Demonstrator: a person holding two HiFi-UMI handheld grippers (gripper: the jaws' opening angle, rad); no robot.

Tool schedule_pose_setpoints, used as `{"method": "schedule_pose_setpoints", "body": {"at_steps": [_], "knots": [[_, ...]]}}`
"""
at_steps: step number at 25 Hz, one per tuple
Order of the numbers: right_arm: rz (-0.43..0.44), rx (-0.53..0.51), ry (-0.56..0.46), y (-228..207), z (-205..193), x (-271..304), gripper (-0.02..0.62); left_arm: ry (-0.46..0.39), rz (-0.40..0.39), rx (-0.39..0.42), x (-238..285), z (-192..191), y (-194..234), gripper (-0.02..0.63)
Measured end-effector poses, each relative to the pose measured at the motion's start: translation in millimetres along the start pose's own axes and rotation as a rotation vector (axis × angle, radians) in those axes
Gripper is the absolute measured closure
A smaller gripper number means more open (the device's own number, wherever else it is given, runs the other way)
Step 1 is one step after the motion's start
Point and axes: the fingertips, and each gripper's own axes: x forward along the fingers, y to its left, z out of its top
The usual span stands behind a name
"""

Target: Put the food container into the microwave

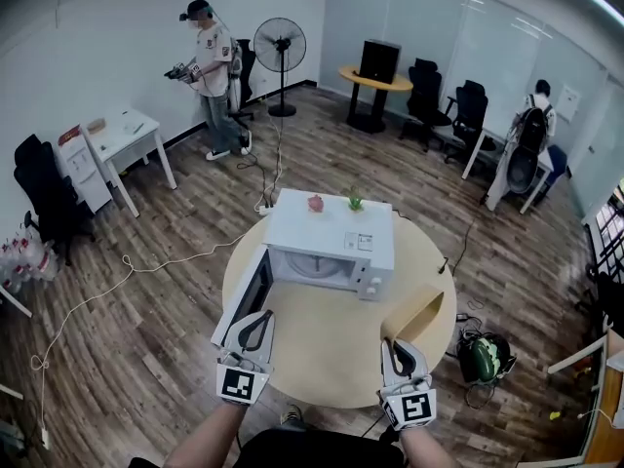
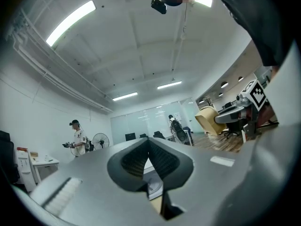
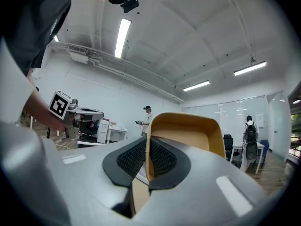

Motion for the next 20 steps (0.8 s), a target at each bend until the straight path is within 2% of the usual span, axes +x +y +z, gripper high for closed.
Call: {"method": "schedule_pose_setpoints", "body": {"at_steps": [8,15,20], "knots": [[-0.033,-0.029,0.029,3,5,62,0.574,-0.014,-0.048,-0.040,48,-19,43,0.609],[-0.036,-0.050,0.038,6,1,95,0.574,-0.031,-0.063,-0.069,72,-32,60,0.609],[-0.024,-0.063,0.026,1,5,108,0.574,-0.061,-0.064,-0.040,81,-28,65,0.608]]}}
